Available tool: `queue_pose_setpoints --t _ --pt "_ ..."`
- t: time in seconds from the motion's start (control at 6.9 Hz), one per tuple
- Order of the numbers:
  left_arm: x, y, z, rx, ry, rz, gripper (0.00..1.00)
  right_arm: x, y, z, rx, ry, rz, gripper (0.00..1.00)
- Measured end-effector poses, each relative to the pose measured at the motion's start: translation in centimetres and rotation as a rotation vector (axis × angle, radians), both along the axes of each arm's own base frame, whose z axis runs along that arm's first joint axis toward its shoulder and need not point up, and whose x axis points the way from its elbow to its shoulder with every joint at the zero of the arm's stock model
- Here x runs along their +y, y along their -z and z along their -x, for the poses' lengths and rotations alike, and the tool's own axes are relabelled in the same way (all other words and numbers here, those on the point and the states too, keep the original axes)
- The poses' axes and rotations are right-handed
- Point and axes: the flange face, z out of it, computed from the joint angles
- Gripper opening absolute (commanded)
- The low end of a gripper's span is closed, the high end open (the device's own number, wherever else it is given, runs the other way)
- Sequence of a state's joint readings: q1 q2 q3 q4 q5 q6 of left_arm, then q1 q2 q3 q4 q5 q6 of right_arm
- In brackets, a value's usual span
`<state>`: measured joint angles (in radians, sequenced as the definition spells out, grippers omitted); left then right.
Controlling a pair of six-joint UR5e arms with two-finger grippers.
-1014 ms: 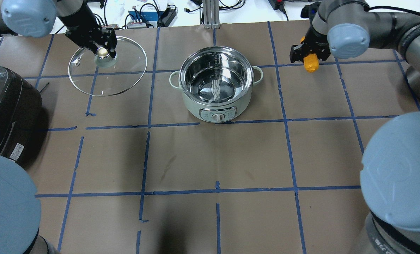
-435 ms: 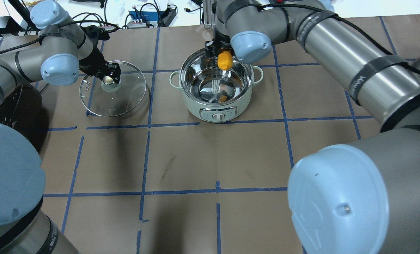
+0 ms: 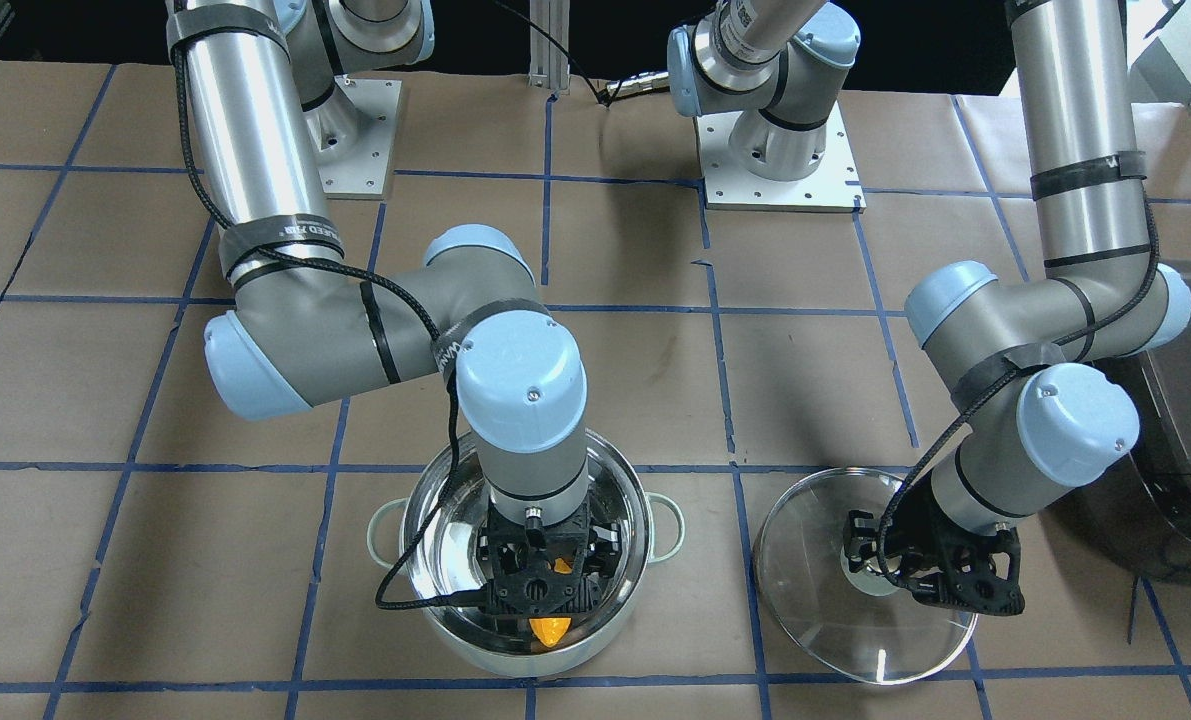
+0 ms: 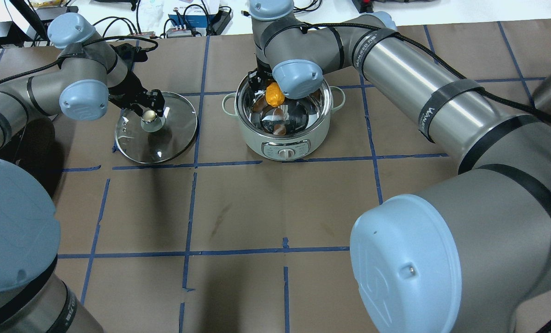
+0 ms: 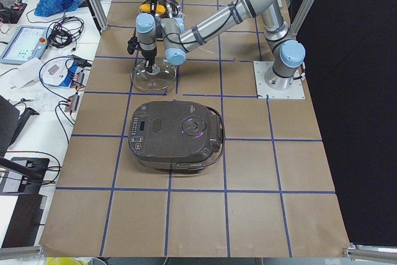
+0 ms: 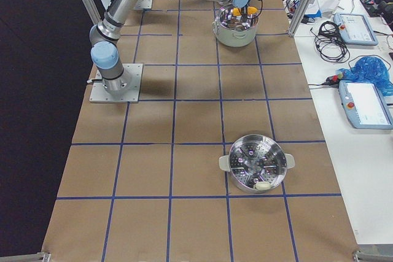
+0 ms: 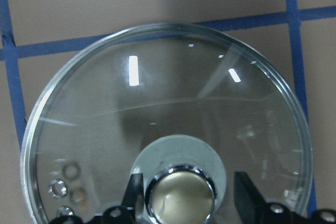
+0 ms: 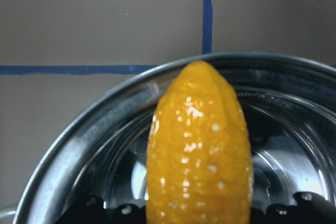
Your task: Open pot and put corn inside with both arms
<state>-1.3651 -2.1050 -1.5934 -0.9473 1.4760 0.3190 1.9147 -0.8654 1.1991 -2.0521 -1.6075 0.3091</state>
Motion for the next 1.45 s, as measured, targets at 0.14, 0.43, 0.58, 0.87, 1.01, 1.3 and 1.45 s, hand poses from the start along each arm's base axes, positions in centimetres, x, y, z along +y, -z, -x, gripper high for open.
queue_pose_setpoints --t 0.14,0.43,0.58,0.87,1.01,1.3,1.45 --pt "-0.1 -0.5 0.1 0.000 -0.008 0.008 1.00 0.7 0.4 0.5 0.030 -0.008 -0.024 0.06" --pt "0.6 -4.4 1.4 -0.009 -0.004 0.009 1.00 1.8 2.5 1.0 0.048 -0.010 -0.061 0.80" --pt "2.2 -8.2 2.7 -0.008 -0.007 -0.018 1.00 1.9 3.2 1.1 0.048 -0.009 -0.069 1.00" --pt "7.0 -16.7 6.8 -0.041 -0.017 -0.071 1.00 1.9 3.5 1.2 0.048 -0.008 -0.070 1.00" --pt "9.4 -20.1 8.8 -0.083 0.004 -0.077 1.00 1.7 2.8 1.5 0.044 -0.004 -0.062 1.00" --pt "14.3 -25.4 10.9 -0.110 0.028 -0.063 1.00 1.9 -1.9 2.6 0.028 0.009 -0.022 1.00" --pt "16.0 -27.0 11.1 -0.110 0.029 -0.055 1.00 2.6 -5.4 3.9 0.025 0.024 -0.017 1.00"
